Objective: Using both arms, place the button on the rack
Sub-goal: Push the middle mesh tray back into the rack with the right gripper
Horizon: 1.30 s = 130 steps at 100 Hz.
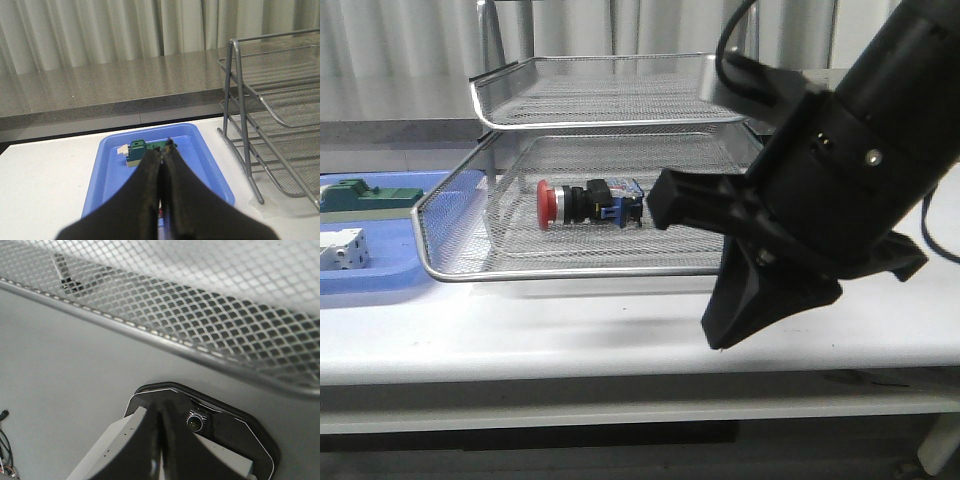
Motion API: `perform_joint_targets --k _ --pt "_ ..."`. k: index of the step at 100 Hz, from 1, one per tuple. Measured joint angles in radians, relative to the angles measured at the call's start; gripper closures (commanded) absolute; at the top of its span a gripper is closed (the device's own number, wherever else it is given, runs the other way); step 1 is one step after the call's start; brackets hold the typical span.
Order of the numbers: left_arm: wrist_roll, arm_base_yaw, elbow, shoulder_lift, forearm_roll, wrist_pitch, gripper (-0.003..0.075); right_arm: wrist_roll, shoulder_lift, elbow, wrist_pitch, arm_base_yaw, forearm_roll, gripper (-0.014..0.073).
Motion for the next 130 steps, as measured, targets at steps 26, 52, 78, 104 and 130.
perform_joint_targets --k 26,52,78,104,130 --pt "0.0 0.0 0.0 0.0 0.0 0.0 0.0741 -0.001 0.065 -0.018 -0.072 0.018 0.005 0.066" --pt "0.0 0.0 0.0 0.0 0.0 0.0 0.0741 -0.001 0.113 -0.093 -0.102 0.018 -0.023 0.066" --pt "0.0 0.0 0.0 0.0 0.0 0.0 0.0741 -0.001 0.211 -0.212 -0.102 0.018 -0.1 0.066" --pt "0.0 0.0 0.0 0.0 -0.001 0.0 0.0741 -0.001 0.308 -0.353 -0.095 -0.003 -0.182 0.066" --pt "0.0 0.0 0.0 0.0 -0.001 0.0 0.0741 -0.001 0.373 -0.454 -0.097 -0.049 -0.229 0.066"
